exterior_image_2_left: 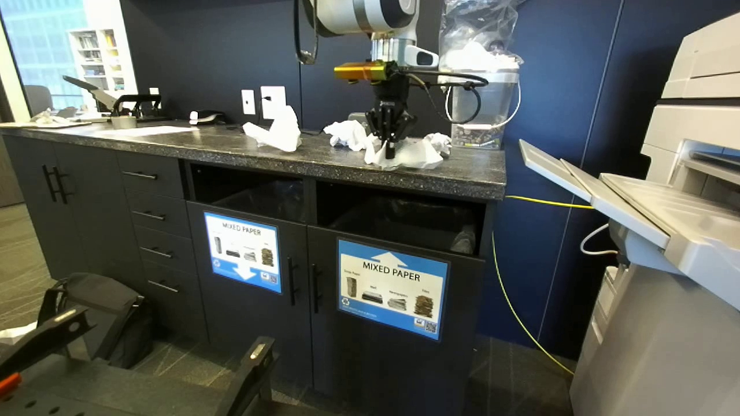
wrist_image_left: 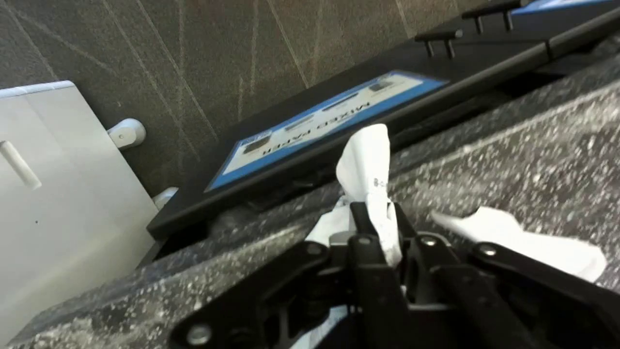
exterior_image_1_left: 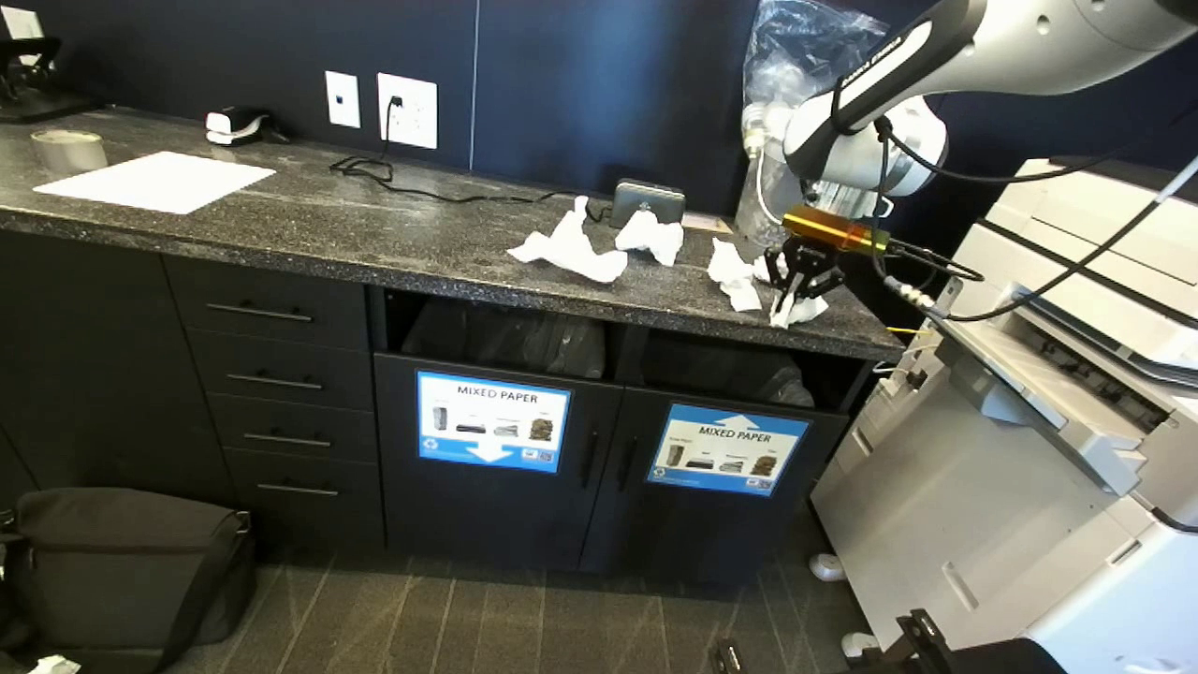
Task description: Put the tissues inside the rubbish bin.
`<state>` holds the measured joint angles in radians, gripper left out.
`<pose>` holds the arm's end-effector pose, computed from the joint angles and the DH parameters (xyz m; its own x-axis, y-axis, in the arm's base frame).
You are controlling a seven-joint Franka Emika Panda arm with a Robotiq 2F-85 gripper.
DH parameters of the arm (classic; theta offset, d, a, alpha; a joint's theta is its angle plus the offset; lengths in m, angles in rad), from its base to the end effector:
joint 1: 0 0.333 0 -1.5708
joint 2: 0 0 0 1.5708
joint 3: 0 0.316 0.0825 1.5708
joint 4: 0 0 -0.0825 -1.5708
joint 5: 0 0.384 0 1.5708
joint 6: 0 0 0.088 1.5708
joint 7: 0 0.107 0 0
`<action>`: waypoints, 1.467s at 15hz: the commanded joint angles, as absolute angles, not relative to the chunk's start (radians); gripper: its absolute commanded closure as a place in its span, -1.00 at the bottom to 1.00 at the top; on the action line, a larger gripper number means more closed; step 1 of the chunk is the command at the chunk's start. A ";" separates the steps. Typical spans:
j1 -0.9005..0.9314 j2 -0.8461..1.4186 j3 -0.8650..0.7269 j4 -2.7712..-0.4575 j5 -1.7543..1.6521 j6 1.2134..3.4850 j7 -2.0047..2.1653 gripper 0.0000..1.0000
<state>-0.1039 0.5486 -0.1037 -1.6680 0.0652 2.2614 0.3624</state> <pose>0.6716 -0.1313 0.2931 0.8277 -0.5593 0.0458 -0.5593 -0.8288 -0.0154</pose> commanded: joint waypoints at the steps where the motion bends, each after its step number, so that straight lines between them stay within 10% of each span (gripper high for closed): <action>1: -0.064 0.398 -0.092 -1.916 0.092 2.311 0.360 0.90; 15: 0.136 0.214 -0.088 -2.549 -0.197 2.816 0.452 0.90; 22: 0.468 0.349 -0.573 -2.568 -0.777 3.233 0.743 0.90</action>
<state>0.3360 0.2708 -0.3773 -2.6066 -0.6114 3.0919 0.6389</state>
